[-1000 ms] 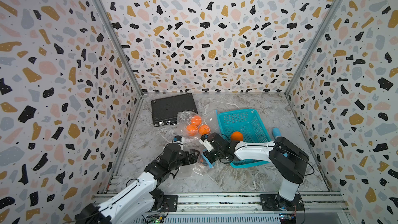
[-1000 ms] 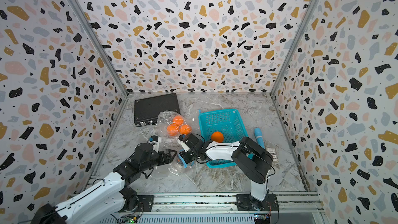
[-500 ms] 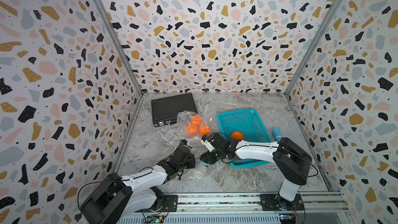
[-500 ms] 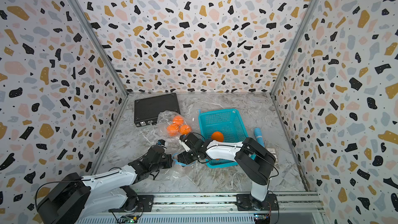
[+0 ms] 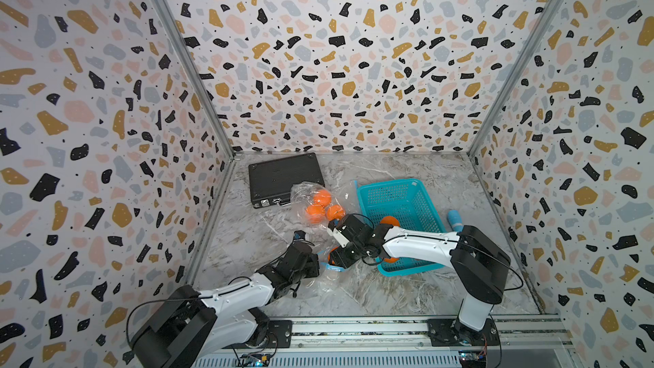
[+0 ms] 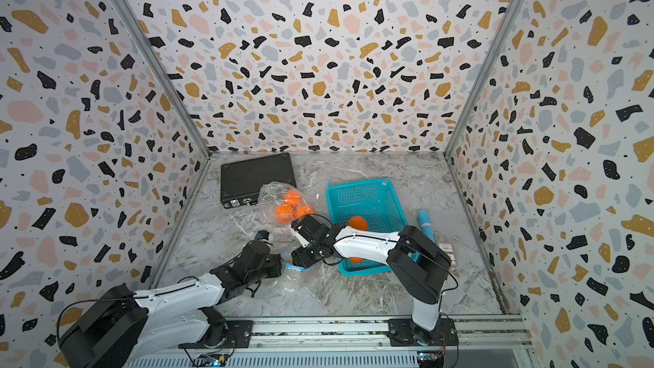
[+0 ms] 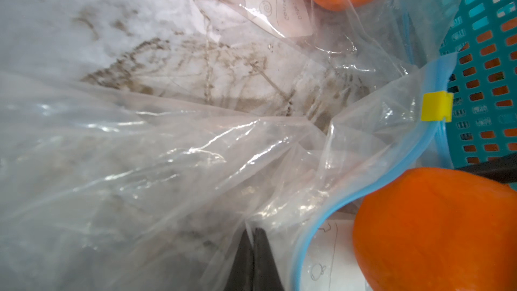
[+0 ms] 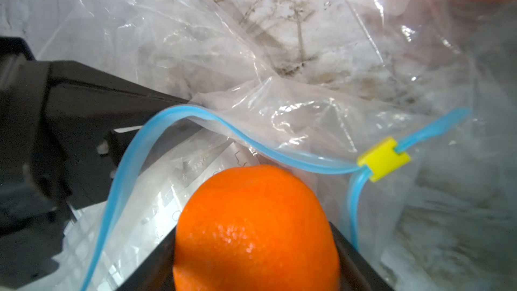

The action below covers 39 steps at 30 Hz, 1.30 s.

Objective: Open the zip-top bag and take out the orange
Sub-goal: Pick up the orange from the zipper food storage bag, then place the orange in the basket.

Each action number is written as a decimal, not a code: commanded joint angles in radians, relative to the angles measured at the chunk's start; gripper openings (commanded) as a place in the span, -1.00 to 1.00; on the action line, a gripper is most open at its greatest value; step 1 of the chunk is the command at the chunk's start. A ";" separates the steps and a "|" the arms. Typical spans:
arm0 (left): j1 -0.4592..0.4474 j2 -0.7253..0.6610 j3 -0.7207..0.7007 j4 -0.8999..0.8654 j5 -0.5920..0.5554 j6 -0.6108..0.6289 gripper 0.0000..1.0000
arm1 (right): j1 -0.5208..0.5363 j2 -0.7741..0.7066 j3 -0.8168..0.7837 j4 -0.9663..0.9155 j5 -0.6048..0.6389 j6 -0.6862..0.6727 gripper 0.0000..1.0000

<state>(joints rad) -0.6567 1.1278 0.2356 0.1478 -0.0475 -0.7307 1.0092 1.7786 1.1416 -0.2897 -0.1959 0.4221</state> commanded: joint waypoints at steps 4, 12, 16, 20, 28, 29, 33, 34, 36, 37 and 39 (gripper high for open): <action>0.000 -0.002 -0.038 -0.044 -0.035 -0.007 -1.00 | -0.042 -0.159 -0.002 0.009 -0.042 0.005 0.22; 0.000 -0.005 -0.039 -0.034 -0.026 -0.011 -1.00 | -0.109 -0.206 0.001 0.093 -0.241 0.066 0.21; 0.001 -0.054 0.012 -0.093 -0.008 -0.009 -0.53 | -0.150 -0.335 -0.011 -0.004 -0.144 0.035 0.22; -0.001 -0.185 0.084 -0.239 -0.042 -0.017 0.48 | -0.278 -0.486 -0.025 -0.155 -0.071 0.026 0.27; 0.000 -0.302 0.274 -0.486 -0.109 0.016 0.99 | -0.547 -0.550 -0.093 -0.298 0.038 0.008 0.29; -0.001 -0.292 0.294 -0.503 -0.111 0.017 0.99 | -0.572 -0.543 -0.107 -0.294 0.063 0.005 0.29; -0.009 -0.258 0.332 -0.492 -0.092 0.026 0.99 | -0.640 -0.510 -0.185 -0.220 0.106 0.007 0.29; -0.018 -0.254 0.331 -0.472 -0.082 0.026 0.98 | -0.652 -0.489 -0.195 -0.199 0.099 0.008 0.28; -0.037 -0.241 0.332 -0.456 -0.088 0.022 0.99 | -0.669 -0.429 -0.179 -0.195 0.095 -0.007 0.28; -0.043 -0.231 0.331 -0.443 -0.086 0.022 0.99 | -0.676 -0.398 -0.169 -0.200 0.111 -0.008 0.28; -0.051 -0.208 0.329 -0.429 -0.072 0.020 0.99 | -0.683 -0.354 -0.166 -0.179 0.130 -0.012 0.28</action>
<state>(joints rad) -0.6941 0.9016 0.5549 -0.3080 -0.1345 -0.7223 0.3347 1.3994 0.9485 -0.4927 -0.1062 0.4278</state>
